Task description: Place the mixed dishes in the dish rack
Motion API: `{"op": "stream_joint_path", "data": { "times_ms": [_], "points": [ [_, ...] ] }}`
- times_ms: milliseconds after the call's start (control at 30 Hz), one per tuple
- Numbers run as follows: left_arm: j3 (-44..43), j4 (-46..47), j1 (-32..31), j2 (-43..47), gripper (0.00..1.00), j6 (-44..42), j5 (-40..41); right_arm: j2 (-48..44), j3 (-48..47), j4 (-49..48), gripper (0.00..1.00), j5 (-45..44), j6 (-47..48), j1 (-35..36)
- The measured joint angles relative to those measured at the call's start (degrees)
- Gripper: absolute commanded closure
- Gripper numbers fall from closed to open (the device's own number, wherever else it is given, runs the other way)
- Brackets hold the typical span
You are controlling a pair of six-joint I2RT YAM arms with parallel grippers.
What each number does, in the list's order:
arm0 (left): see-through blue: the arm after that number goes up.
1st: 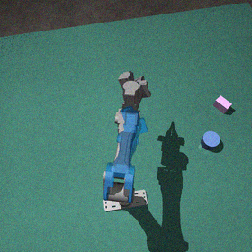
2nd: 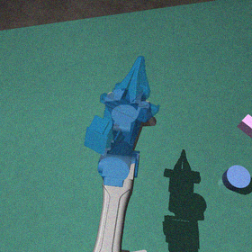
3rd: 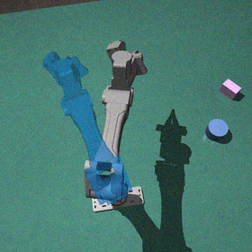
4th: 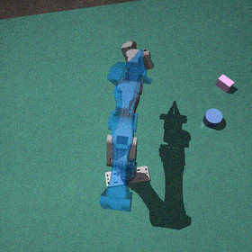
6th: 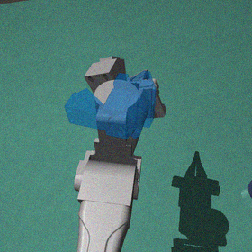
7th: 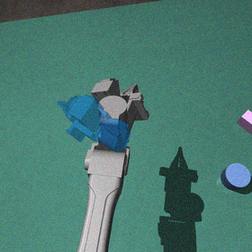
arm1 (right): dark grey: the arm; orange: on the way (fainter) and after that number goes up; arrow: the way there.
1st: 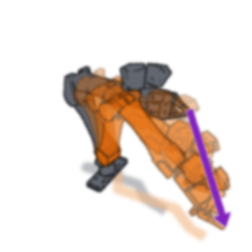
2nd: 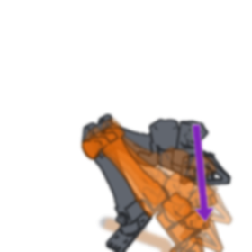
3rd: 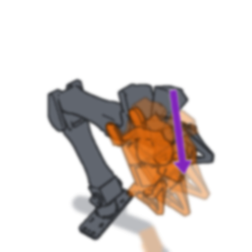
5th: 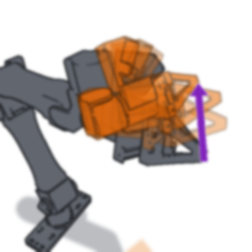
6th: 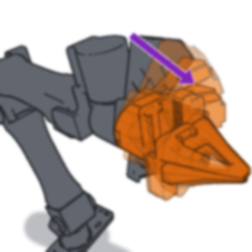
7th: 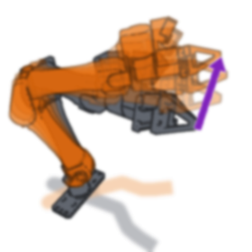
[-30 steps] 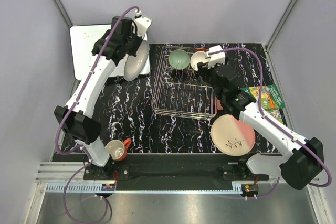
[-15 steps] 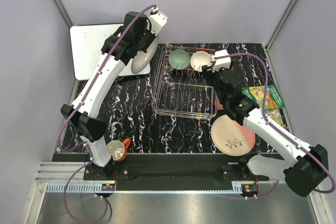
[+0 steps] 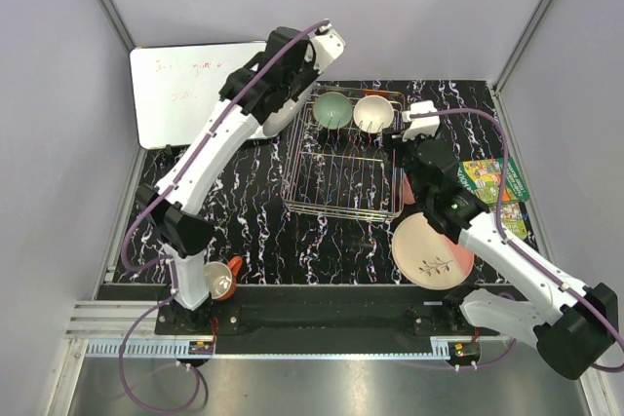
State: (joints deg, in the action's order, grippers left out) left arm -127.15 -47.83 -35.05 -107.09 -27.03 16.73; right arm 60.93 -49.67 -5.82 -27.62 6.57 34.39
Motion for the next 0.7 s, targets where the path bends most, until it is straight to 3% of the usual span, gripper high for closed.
{"op": "stream_joint_path", "data": {
  "times_ms": [700],
  "points": [
    [-4.5, 4.4, -3.0, -10.7, 1.00, -0.6, 5.8, -6.7, 4.1, 0.1, 0.27, -0.1, -4.0, 0.0]
  ]
}}
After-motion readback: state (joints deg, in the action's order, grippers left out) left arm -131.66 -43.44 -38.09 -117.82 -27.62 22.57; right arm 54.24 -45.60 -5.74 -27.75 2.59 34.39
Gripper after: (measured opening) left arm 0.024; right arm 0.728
